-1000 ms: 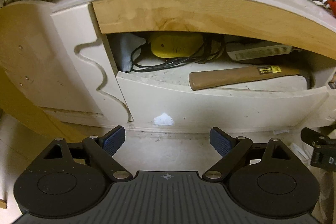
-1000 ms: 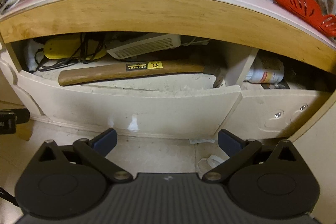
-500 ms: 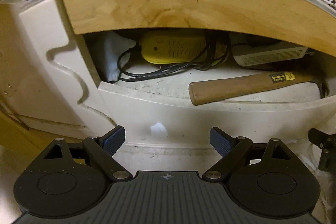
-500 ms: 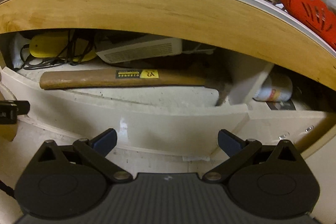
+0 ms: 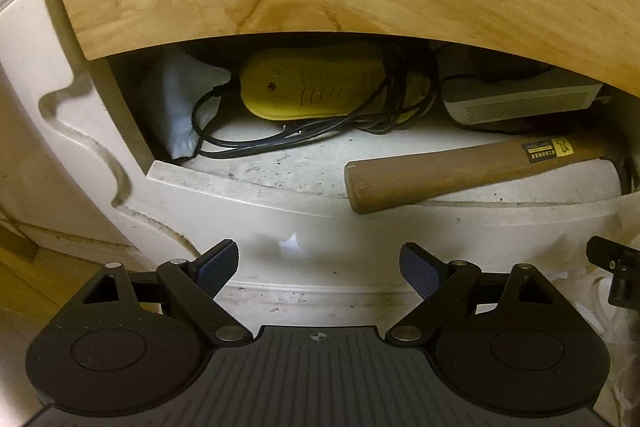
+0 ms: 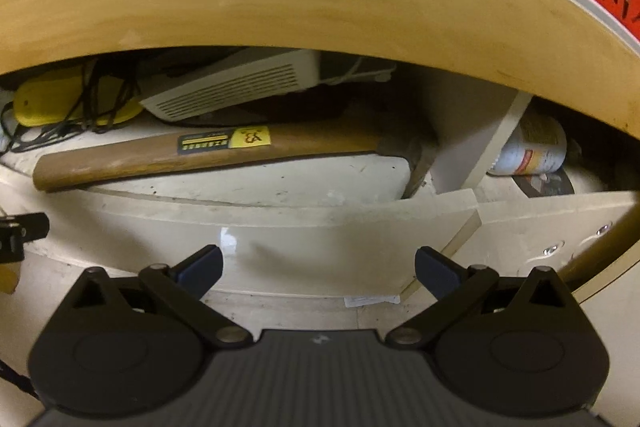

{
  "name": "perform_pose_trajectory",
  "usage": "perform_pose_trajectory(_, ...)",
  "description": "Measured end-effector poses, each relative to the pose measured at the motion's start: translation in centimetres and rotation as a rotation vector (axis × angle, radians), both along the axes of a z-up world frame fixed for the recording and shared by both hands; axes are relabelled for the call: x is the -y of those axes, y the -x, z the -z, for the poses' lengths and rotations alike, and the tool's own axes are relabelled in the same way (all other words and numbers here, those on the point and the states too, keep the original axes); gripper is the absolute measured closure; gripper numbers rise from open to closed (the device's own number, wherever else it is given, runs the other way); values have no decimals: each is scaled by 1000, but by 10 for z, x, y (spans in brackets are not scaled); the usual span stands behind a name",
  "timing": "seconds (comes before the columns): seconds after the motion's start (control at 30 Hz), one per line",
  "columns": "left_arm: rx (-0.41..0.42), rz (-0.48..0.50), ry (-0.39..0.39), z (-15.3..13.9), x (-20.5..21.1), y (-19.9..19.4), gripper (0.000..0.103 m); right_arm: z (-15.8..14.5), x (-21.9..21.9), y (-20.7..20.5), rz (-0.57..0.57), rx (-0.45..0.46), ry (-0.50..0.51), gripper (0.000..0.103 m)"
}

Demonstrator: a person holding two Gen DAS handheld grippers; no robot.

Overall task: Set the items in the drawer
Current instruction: 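Move both tools toward the drawer front and roll them sideways, then grip the drawer front edge with both grippers and pull it outward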

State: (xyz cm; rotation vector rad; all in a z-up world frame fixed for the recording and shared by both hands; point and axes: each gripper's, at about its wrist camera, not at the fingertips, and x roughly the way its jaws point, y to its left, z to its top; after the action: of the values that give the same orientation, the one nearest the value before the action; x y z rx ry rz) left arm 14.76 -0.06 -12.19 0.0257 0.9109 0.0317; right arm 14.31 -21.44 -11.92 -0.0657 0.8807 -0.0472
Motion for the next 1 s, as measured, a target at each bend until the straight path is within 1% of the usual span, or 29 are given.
perform_pose_trajectory(0.13, 1, -6, 4, 1, -2, -1, 14, 0, 3, 0, 13, 2, -15, 0)
perform_pose_trajectory(0.33, -3, -17, 8, 0, -8, -2, 14, -1, 2, 1, 2, 11, -13, 1)
perform_pose_trajectory(0.4, -6, -15, -1, 0, -8, -2, 14, -2, 1, 2, -5, 14, -11, 1)
perform_pose_trajectory(0.47, -15, 6, -28, -1, -8, -4, 14, -2, 0, 2, -22, 17, -4, 1)
perform_pose_trajectory(0.6, -13, 72, -125, -2, -2, -3, 14, -2, -3, 3, -75, 23, 42, 1)
perform_pose_trajectory(0.67, -1, 122, -198, -1, 3, -1, 14, -2, -6, 4, -123, 28, 91, 1)
perform_pose_trajectory(0.7, 5, 147, -236, -1, 6, 0, 14, -2, -8, 4, -155, 33, 124, 1)
perform_pose_trajectory(0.83, 26, 280, -431, 4, 17, 4, 14, 1, -15, 5, -299, 51, 295, 2)
perform_pose_trajectory(0.9, 36, 340, -504, 6, 19, 4, 14, 3, -17, 6, -364, 56, 369, 5)
perform_pose_trajectory(1.0, 39, 426, -606, 12, 18, 3, 14, 7, -19, 6, -456, 64, 474, 5)
